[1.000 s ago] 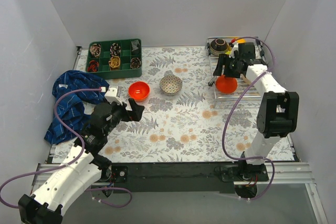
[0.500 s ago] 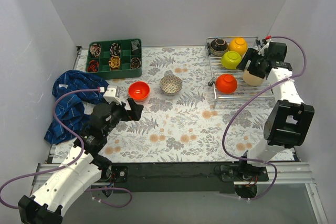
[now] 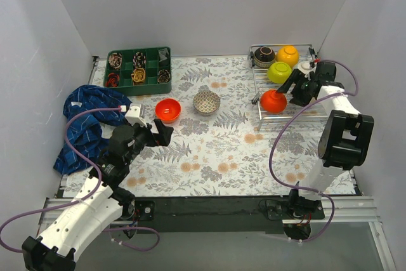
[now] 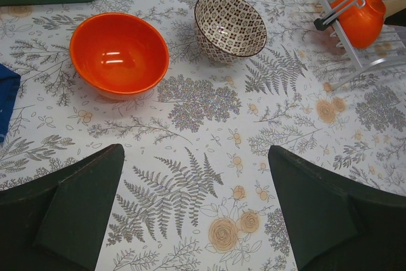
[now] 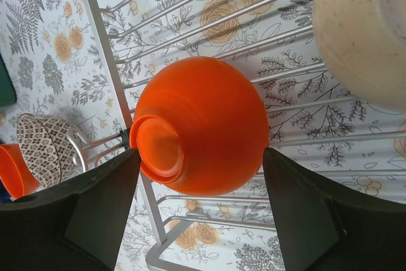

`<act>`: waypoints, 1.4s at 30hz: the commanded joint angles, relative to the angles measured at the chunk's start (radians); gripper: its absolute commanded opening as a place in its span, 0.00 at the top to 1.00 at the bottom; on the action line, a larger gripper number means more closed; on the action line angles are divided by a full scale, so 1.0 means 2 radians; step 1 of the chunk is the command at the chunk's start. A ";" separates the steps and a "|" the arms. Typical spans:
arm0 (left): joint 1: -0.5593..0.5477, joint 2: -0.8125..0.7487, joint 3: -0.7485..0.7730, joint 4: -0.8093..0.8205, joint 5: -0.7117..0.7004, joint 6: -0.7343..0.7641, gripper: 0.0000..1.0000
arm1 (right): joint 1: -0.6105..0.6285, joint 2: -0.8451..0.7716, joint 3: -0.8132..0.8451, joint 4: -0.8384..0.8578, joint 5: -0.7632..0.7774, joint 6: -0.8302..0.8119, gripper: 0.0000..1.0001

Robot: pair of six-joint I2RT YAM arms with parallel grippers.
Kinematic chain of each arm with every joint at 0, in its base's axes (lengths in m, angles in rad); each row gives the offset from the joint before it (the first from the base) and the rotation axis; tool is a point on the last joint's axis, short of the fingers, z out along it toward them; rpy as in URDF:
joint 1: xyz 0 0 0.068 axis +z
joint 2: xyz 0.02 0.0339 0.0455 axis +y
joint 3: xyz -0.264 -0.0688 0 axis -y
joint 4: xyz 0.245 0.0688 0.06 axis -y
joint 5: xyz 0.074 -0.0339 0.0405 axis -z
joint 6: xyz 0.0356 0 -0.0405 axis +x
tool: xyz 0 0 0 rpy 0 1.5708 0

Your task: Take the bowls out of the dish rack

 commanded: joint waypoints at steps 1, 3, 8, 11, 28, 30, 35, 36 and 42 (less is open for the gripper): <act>0.000 -0.004 -0.001 0.003 -0.007 0.007 0.02 | -0.003 0.010 -0.013 0.040 -0.017 0.025 0.14; 0.000 -0.003 -0.001 0.003 -0.007 0.007 0.02 | -0.003 0.014 -0.019 0.042 -0.014 0.027 0.13; -0.001 -0.003 -0.001 0.003 -0.005 0.007 0.02 | -0.014 0.017 -0.053 0.064 -0.028 0.037 0.13; 0.000 0.001 -0.002 0.003 -0.004 0.008 0.02 | -0.017 0.021 -0.072 0.080 -0.039 0.042 0.13; 0.000 0.003 -0.001 0.003 0.002 0.010 0.02 | -0.021 0.056 -0.075 0.079 -0.127 0.078 0.09; -0.001 0.003 -0.001 0.003 0.003 0.011 0.02 | -0.023 0.060 -0.072 0.080 -0.140 0.078 0.10; 0.000 0.003 -0.001 0.003 0.003 0.011 0.02 | -0.028 0.051 -0.069 0.081 -0.140 0.080 0.18; 0.000 0.003 -0.001 0.003 0.003 0.011 0.02 | -0.030 0.050 -0.069 0.081 -0.143 0.079 0.20; 0.000 0.004 -0.001 0.003 0.006 0.012 0.02 | -0.031 0.024 -0.063 0.080 -0.149 0.078 0.46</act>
